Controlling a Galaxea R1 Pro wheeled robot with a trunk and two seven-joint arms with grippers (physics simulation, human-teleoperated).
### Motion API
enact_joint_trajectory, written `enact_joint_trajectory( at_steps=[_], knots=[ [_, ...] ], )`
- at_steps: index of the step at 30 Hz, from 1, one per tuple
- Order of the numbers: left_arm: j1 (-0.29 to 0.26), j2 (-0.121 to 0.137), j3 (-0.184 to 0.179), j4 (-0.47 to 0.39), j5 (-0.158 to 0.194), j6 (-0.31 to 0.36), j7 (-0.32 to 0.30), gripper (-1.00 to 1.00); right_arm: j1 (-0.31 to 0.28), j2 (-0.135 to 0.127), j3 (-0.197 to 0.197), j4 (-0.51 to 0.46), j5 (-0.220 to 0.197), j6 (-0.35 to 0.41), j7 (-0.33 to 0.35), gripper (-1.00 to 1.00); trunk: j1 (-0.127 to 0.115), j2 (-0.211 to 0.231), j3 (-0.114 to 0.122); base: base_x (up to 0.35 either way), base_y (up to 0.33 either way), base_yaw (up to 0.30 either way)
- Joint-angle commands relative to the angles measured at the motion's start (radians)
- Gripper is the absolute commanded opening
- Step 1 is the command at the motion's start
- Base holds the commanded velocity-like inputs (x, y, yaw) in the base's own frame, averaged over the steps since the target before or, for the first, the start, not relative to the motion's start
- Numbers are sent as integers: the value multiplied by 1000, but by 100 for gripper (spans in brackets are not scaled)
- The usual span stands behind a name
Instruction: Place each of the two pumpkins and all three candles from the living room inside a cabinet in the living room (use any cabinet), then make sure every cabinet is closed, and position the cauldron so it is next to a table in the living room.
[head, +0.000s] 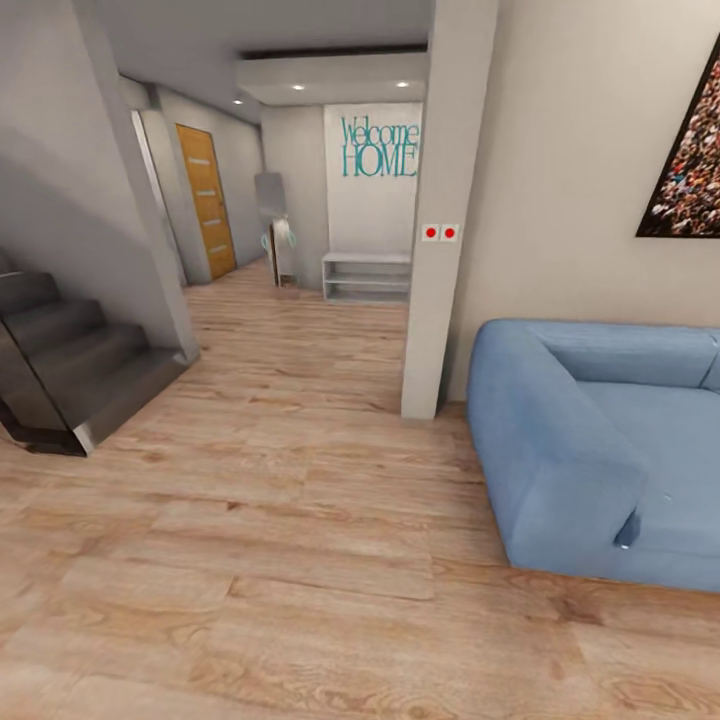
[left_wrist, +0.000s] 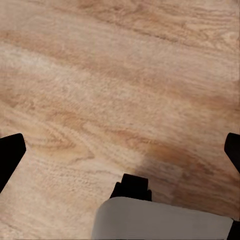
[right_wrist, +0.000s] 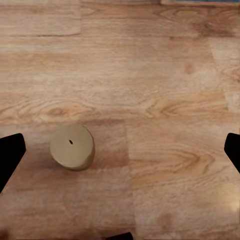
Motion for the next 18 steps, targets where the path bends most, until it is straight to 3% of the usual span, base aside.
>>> enact_joint_trajectory(
  at_steps=[1, 4, 10, 13, 15, 17, 18],
  knots=[
    [-2, 1, 1, 3, 1, -6, 7, 100, -4, 0, 8, -8, -2, 3, -11, 100, 0, 0, -1, 48, 26, 0],
    [-2, 1, 17, 29, 1, -7, 8, 100, -28, -2, 7, -27, -3, 34, -14, 100, 0, 0, -1, 25, 14, 0],
    [-1, -49, 31, 166, 1, 12, 7, 100, -192, -28, 5, -44, -6, 272, -13, 100, 0, 0, -1, 6, 3, 0],
    [-27, -68, 33, 213, 1, 124, 6, 100, -284, -35, 4, -46, -6, 402, -12, 100, 0, 0, -1, 0, 0, 0],
    [-75, -76, 33, 224, 1, 231, 5, 100, -334, -37, 4, -46, -7, 479, -12, 100, 0, 0, -1, 0, 0, 0],
    [-157, -92, 34, 232, 1, 376, -3, 100, -401, -37, 3, -49, -16, 603, -12, 100, 0, 0, -1, 0, 0, 0],
    [-242, -108, 35, 238, 1, 489, -11, 100, -462, -37, 3, -57, -51, 729, -12, 100, 0, 0, -1, 0, 0, 0]
  ],
)
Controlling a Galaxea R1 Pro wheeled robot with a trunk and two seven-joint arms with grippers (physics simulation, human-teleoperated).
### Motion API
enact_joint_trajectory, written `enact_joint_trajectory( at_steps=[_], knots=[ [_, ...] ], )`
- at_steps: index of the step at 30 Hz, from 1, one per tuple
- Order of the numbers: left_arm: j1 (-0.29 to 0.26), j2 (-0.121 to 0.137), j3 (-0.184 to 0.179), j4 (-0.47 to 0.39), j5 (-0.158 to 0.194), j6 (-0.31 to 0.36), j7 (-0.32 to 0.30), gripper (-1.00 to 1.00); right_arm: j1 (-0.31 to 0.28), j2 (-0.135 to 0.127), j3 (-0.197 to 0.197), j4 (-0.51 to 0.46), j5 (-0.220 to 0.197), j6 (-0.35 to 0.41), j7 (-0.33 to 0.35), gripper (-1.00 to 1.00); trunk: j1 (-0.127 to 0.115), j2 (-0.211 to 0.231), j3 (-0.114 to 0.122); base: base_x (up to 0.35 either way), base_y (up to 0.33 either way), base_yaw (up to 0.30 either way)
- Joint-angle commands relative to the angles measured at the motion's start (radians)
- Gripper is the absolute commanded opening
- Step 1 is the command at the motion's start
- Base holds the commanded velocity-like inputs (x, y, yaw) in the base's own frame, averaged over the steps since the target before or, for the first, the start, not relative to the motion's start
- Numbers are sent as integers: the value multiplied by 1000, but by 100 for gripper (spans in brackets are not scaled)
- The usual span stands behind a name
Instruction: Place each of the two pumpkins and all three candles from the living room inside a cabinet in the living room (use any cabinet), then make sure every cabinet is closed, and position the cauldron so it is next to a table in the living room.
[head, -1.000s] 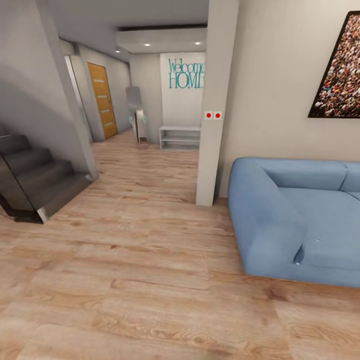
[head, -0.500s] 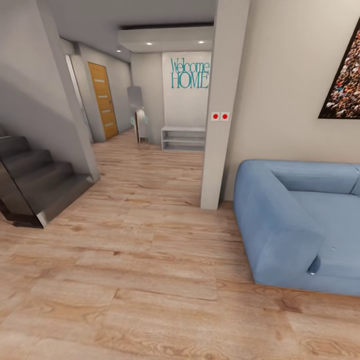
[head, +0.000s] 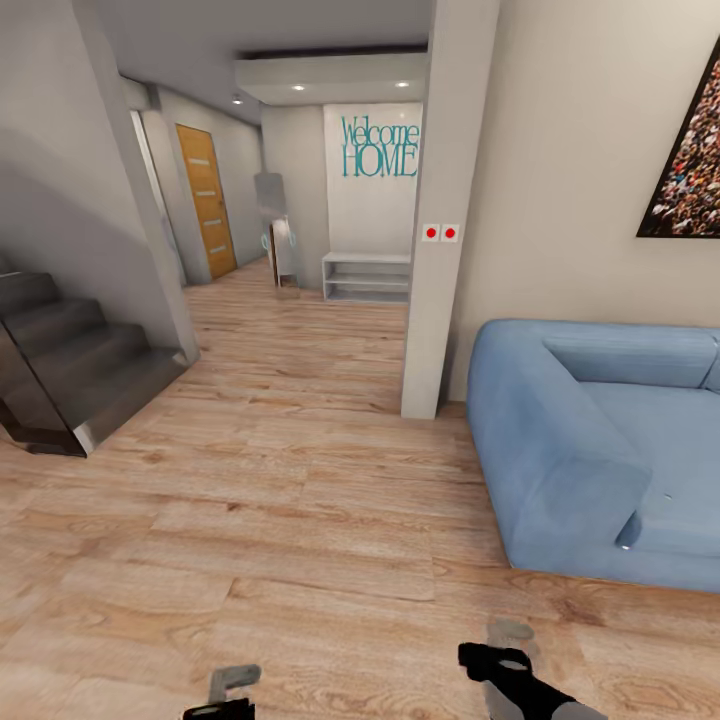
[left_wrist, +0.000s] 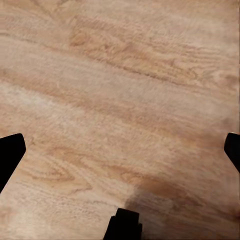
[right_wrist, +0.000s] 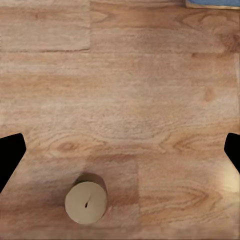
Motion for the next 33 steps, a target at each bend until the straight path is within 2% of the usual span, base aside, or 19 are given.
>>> enact_joint_trajectory(
  at_steps=[1, 3, 4, 6, 7, 9, 11, 12, 14, 15, 16, 17, 18, 21, 26, 29, 33],
  knots=[
    [-40, -3, -6, -2, 10, 28, 4, 100, -20, -1, 8, -5, -26, 33, -4, 100, 0, -1, -1, 0, 0, 0],
    [-128, -11, 21, 1, 10, 150, 1, 100, -68, -3, 8, -11, -87, 144, -6, 100, 0, -1, -1, 0, 0, 0],
    [-233, -16, 108, 2, 10, 309, -4, 100, -113, -12, 8, -14, -162, 250, -10, 100, 0, -1, -1, 0, 0, 0],
    [-301, -17, 178, 2, 10, 384, -9, 100, -141, -16, 8, -18, -209, 330, -12, 100, 0, -1, -1, 0, 0, 0],
    [-346, -16, 235, 2, 10, 421, -16, 100, -181, -16, 9, -30, -235, 412, -14, 100, 0, -1, -1, 0, 0, 0],
    [-360, -15, 272, 3, 10, 430, -43, 100, -216, -16, 9, -63, -244, 472, -16, 100, 0, -1, -1, 0, 0, 0],
    [-371, -12, 290, 4, 10, 433, -82, 100, -235, -16, 9, -88, -247, 509, -22, 100, 4, -8, -4, 0, 0, 0],
    [-389, -12, 300, 6, 10, 435, -127, 100, -246, -15, 9, -108, -249, 529, -28, 100, 8, -15, -7, 0, 0, 0],
    [-402, -16, 308, 8, 10, 432, -164, 100, -252, -10, 13, -124, -249, 539, -32, 100, 15, -29, -14, 0, 0, 0],
    [-410, -31, 308, 8, 10, 344, -169, 100, -256, -4, 17, -130, -245, 543, -33, 100, 19, -36, -17, 0, 0, 0],
    [-411, -40, 307, 7, 10, 301, -149, 100, -256, -3, 17, -129, -244, 542, -33, 100, 23, -43, -20, 0, 0, 0],
    [-411, -68, 305, 7, 10, 239, -66, 100, -256, -3, 18, -129, -244, 540, -33, 100, 27, -50, -23, 0, 0, 0],
    [-412, -141, 304, -5, 10, 107, 268, 100, -257, -2, 18, -128, -243, 538, -33, 100, 31, -57, -26, 0, 0, 0],
    [-413, -141, 304, -36, 10, 71, 357, 100, -257, -2, 18, -128, -242, 537, -33, 100, 42, -78, -36, 0, 0, 0],
    [-413, -141, 303, -69, 10, 65, 376, 100, -257, -3, 18, -128, -242, 536, -33, 100, 61, -113, -51, 0, 0, 0],
    [-413, -141, 302, -87, 10, 59, 452, 100, -257, -4, 18, -129, -242, 536, -33, 100, 73, -134, -61, 0, 0, 0],
    [-414, -141, 305, -185, 5, 23, 556, 100, -257, -5, 18, -128, -242, 536, -33, 100, 88, -162, -73, 0, 0, 0]
  ],
)
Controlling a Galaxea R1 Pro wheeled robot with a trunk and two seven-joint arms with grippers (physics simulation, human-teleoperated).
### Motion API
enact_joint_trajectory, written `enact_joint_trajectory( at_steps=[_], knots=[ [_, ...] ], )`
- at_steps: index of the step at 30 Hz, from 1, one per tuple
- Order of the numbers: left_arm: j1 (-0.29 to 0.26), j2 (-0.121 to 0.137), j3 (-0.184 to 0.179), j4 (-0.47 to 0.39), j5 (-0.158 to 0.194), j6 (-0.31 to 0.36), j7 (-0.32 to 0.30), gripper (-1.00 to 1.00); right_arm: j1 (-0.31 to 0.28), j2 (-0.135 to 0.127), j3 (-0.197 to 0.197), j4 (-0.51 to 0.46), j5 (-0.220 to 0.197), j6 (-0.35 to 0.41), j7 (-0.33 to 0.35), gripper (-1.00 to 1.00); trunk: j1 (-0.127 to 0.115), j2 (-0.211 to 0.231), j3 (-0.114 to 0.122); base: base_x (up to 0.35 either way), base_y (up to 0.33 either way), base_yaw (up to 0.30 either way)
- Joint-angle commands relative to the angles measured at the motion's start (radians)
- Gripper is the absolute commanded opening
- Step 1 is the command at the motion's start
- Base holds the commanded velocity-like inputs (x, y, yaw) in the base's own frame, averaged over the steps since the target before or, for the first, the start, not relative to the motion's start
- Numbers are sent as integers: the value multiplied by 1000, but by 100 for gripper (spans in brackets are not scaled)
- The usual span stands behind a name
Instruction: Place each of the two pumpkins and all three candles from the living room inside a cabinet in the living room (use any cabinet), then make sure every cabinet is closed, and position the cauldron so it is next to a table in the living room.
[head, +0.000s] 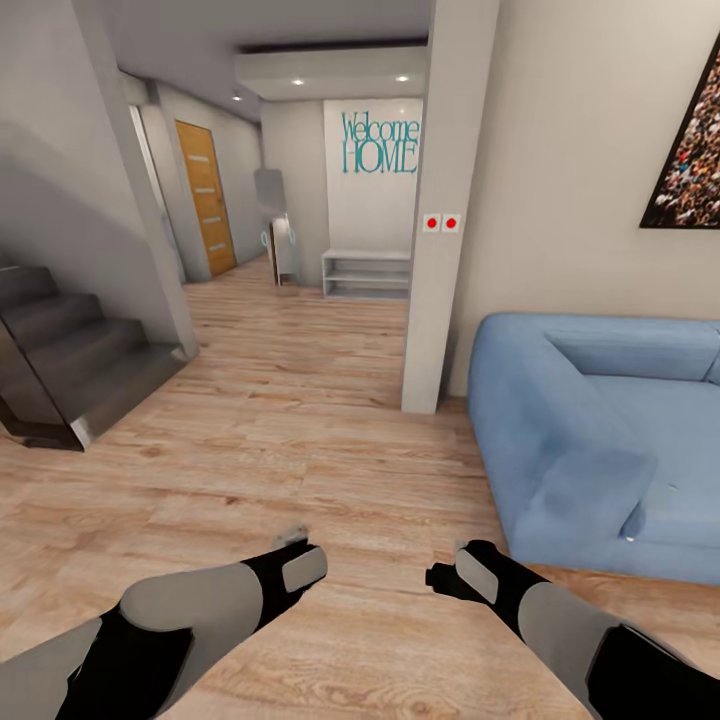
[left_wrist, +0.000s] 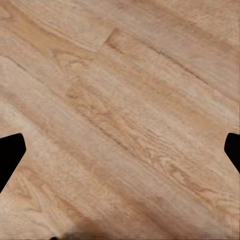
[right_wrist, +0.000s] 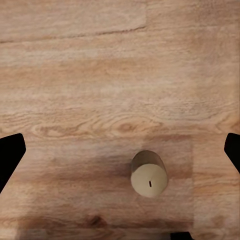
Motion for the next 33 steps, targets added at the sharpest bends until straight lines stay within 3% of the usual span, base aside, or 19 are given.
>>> enact_joint_trajectory(
  at_steps=[1, 2, 5, 6, 9, 11, 13, 14, 16, 17, 18, 19, 21, 22, 26, 27, 29, 32, 33],
  knots=[
    [-8, 0, -6, -35, -36, -10, 53, 100, -1, -3, 7, -3, -9, 3, -8, 100, 4, -8, -4, 0, 0, 0],
    [-16, 0, -4, -56, -62, -13, 90, 100, -1, -4, 7, -2, -9, 3, -8, 100, 8, -15, -7, 0, 0, 0],
    [-36, 0, 1, -112, -90, -15, 144, 100, 0, -6, 7, -1, -9, 3, -7, 100, 19, -36, -17, 0, 0, 0],
    [-79, 0, 36, -251, -108, -13, 177, 100, 1, -9, 7, 0, -9, 4, -6, 100, 23, -43, -20, 0, 0, 0],
    [-110, 0, 96, -369, -114, -2, 192, 100, 1, -11, 7, 0, -9, 4, -5, 100, 35, -64, -29, 0, 0, 0],
    [-127, 9, 156, -465, -120, 29, 203, 100, 1, -11, 7, 0, -9, 4, -5, 100, 42, -78, -36, 0, 0, 0],
    [-138, 84, 273, -607, -144, 92, 210, 100, 1, -12, 6, 0, -9, 4, -5, 100, 50, -92, -42, 0, 0, 0],
    [-139, 106, 308, -644, -154, 108, 212, 100, 1, -12, 6, 1, -9, 4, -5, 100, 54, -99, -45, 0, 0, 0],
    [-143, 208, 443, -797, -202, 157, 215, 100, 1, -14, 6, 1, -9, 4, -5, 100, 61, -113, -51, 0, 0, 0],
    [-144, 265, 492, -871, -228, 171, 216, 100, 1, -14, 6, 1, -9, 4, -6, 100, 65, -120, -54, 0, 0, 0],
    [-145, 320, 522, -937, -249, 179, 217, 100, 1, -14, 7, 1, -9, 4, -6, 100, 69, -127, -57, 0, 0, 0],
    [-145, 347, 533, -966, -256, 181, 217, 100, 1, -14, 7, 1, -8, 3, -6, 100, 73, -134, -61, 0, 0, 0],
    [-145, 437, 558, -1054, -270, 185, 218, 100, 1, -14, 9, 1, -5, -4, -7, 100, 81, -148, -67, 0, 0, 0],
    [-145, 471, 561, -1078, -273, 186, 217, 100, 1, -13, 10, 1, -3, -8, -7, 100, 84, -155, -70, 0, 0, 0],
    [-144, 540, 517, -1109, -276, 178, 215, 100, 1, -13, 11, 1, 1, -13, -8, 100, 100, -183, -83, 0, 0, 0],
    [-144, 558, 464, -1115, -277, 148, 215, 100, 1, -14, 10, 2, 2, -14, -8, 100, 104, -190, -86, 0, 0, 0],
    [-144, 578, 346, -1118, -278, -5, 214, 100, 2, -15, 10, 9, 3, -16, -8, 100, 111, -204, -92, 0, 0, 0],
    [-144, 584, 246, -1120, -278, -134, 212, 100, 2, -14, 11, 27, 3, -18, -8, 100, 123, -225, -101, 0, 0, 0],
    [-144, 585, 234, -1120, -278, -145, 212, 100, 2, -14, 11, 30, 3, -19, -8, 100, 127, -232, -104, 0, 0, 0]
  ],
)
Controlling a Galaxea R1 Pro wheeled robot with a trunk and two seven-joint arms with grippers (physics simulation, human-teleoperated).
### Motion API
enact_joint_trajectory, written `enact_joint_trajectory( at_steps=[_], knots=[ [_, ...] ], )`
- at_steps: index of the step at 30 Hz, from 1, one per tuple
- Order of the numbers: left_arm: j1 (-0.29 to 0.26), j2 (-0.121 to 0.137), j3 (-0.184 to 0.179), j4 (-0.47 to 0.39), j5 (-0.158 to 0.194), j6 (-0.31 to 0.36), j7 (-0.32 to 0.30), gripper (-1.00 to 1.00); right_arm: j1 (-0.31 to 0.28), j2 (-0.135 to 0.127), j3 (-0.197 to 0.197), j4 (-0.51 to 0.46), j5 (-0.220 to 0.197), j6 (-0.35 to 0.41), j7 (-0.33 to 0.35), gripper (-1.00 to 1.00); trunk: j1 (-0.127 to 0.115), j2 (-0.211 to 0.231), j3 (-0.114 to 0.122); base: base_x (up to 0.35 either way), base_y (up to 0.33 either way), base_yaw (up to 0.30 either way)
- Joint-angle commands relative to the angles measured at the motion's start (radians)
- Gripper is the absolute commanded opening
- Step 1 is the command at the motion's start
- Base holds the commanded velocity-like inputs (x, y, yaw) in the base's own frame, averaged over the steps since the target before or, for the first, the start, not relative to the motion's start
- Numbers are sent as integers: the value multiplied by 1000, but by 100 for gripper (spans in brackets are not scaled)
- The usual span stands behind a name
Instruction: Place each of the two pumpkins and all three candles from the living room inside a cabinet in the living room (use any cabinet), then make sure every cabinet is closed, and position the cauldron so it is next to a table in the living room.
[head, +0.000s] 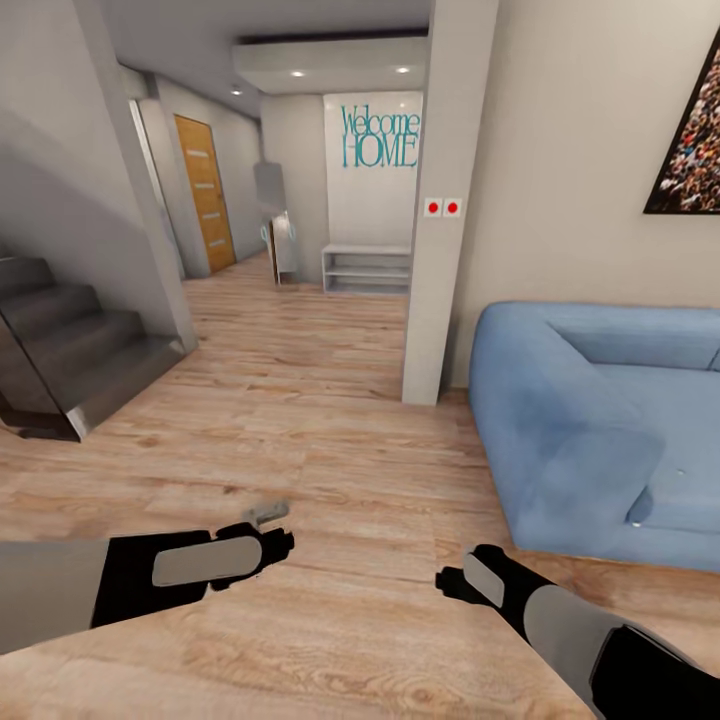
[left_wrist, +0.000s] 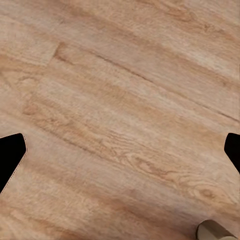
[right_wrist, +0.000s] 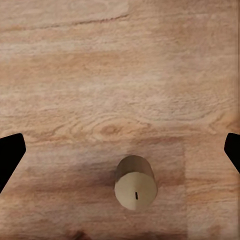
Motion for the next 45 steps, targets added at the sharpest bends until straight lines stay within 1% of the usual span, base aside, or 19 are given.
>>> enact_joint_trajectory(
  at_steps=[1, 3, 7, 14, 17, 21, 22, 23, 24, 25, 26, 27, 28, 29, 30, 31, 33, 38, 45],
  knots=[
    [-2, 1, -21, -1, 7, -27, -1, 100, 0, -1, 7, 0, -9, -1, -8, 100, 4, -8, -4, 0, 0, 0],
    [-2, 10, -41, -2, 8, -44, -1, 100, 0, -1, 7, 4, -9, -16, -8, 100, 11, -22, -10, -21, 0, 0],
    [-2, 37, -53, -6, 8, -55, -2, 100, 0, 1, 7, 6, -9, -28, -8, 100, 27, -50, -23, -198, 0, 0],
    [-2, 45, -57, -9, 9, -59, -2, 100, 0, 4, 9, 7, -8, -33, -8, 100, 54, -99, -45, -322, 0, 0],
    [-2, 49, -63, -41, 8, -61, -1, 100, 0, 4, 9, 7, 0, -47, -7, 100, 65, -120, -54, -311, 0, 0],
    [-2, 72, -66, -86, 7, -62, -1, 100, 0, 3, 9, 7, 7, -55, -6, 100, 80, -148, -67, -120, 0, 0],
    [-2, 84, -67, -103, 6, -62, -1, 100, 0, 3, 9, 12, 8, -57, -6, 100, 84, -155, -70, -37, 0, 0],
    [-2, 136, -67, -172, 4, -64, -12, 100, 0, 4, 9, 32, 12, -59, -4, 100, 88, -162, -73, -8, 0, 0],
    [-2, 147, -66, -184, 4, -64, -17, 100, 0, 4, 9, 34, 13, -60, -4, 100, 92, -169, -76, -6, 0, 0],
    [-2, 168, -65, -207, 3, -64, -30, 100, 0, 5, 9, 36, 13, -60, -4, 100, 96, -176, -79, -4, 0, 0],
    [-2, 178, -65, -216, 3, -64, -39, 100, 0, 5, 9, 37, 13, -60, -4, 100, 100, -183, -83, -3, 0, 0],
    [-2, 197, -63, -230, 3, -64, -61, 100, 0, 5, 9, 38, 13, -60, -4, 100, 103, -190, -86, -2, 0, 0],
    [-2, 206, -63, -236, 3, -64, -76, 100, 0, 5, 9, 39, 13, -60, -3, 100, 107, -197, -89, -2, 0, 0],
    [-2, 222, -62, -243, 3, -63, -110, 100, 0, 6, 9, 39, 14, -60, -3, 100, 111, -204, -92, -1, 0, 0],
    [-2, 228, -62, -246, 3, -63, -130, 100, 0, 6, 9, 40, 14, -60, -3, 100, 115, -211, -95, 0, 0, 0],
    [-2, 238, -62, -249, 3, -61, -169, 100, 0, 6, 9, 40, 14, -60, -3, 100, 119, -218, -98, 0, 0, 0],
    [-2, 251, -61, -253, 3, -60, -223, 100, 0, 7, 9, 40, 14, -60, -3, 100, 126, -232, -104, 0, 0, 0],
    [-2, 258, -61, -254, 3, -60, -253, 100, 0, 5, 8, 40, 14, -61, -3, 100, 146, -267, -120, 0, 0, 0],
    [-2, 260, -63, -255, 3, -59, -262, 100, 0, 4, 7, 42, 14, -70, -3, 100, 172, -316, -142, 0, 0, 0]
  ],
)
